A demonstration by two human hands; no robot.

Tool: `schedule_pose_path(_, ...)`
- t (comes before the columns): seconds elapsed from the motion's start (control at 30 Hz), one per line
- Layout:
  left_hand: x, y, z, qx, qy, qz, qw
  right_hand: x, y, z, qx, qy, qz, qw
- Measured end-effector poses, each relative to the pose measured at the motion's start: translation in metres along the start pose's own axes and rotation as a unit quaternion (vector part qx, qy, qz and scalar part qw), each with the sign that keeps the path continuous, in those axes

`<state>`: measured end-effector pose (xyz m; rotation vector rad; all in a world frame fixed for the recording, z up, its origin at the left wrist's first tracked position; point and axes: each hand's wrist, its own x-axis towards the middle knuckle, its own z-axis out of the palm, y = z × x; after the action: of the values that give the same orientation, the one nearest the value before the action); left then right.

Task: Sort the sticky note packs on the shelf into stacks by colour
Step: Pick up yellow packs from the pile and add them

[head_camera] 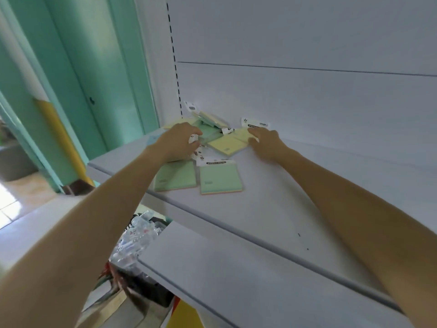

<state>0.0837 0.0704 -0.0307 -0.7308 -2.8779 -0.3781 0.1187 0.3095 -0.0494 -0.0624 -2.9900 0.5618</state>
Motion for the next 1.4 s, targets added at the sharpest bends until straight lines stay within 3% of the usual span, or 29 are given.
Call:
schedule_pose_path(0.17, 0.024, -0.025, -0.005, 0.033, -0.012, -0.034, 0.999, 0.004, 0.005, 0.004, 0.006, -0.033, 0.039, 0.999)
schedule_pose_path(0.4, 0.038, -0.067, -0.016, -0.037, -0.043, -0.052, 0.997, -0.005, 0.008, 0.004, 0.019, 0.109, 0.113, 0.987)
schedule_pose_path(0.57, 0.042, -0.086, -0.015, -0.064, -0.094, -0.097, 0.989, -0.01, 0.005, 0.007, 0.032, 0.147, 0.152, 0.977)
schedule_pose_path(0.7, 0.051, -0.085, -0.011, -0.14, -0.073, -0.109, 0.981, -0.01, 0.007, 0.007, 0.025, 0.172, 0.201, 0.964)
schedule_pose_path(0.8, 0.061, -0.083, -0.007, -0.179, -0.032, -0.124, 0.975, -0.007, 0.012, 0.007, 0.048, 0.147, 0.235, 0.96)
schedule_pose_path(1.0, 0.079, -0.082, -0.012, -0.234, 0.044, -0.115, 0.964, -0.002, 0.016, 0.004, 0.131, 0.14, 0.174, 0.966)
schedule_pose_path(1.17, 0.082, -0.079, -0.029, -0.318, -0.022, -0.095, 0.943, -0.004, 0.01, -0.001, 0.217, 0.182, 0.123, 0.951)
schedule_pose_path(1.33, 0.074, -0.085, -0.041, -0.416, -0.082, -0.141, 0.895, -0.005, 0.012, -0.012, 0.23, 0.143, 0.122, 0.955)
schedule_pose_path(1.4, 0.069, -0.09, -0.044, -0.411, -0.112, -0.135, 0.894, -0.009, 0.014, -0.018, 0.215, 0.145, 0.125, 0.958)
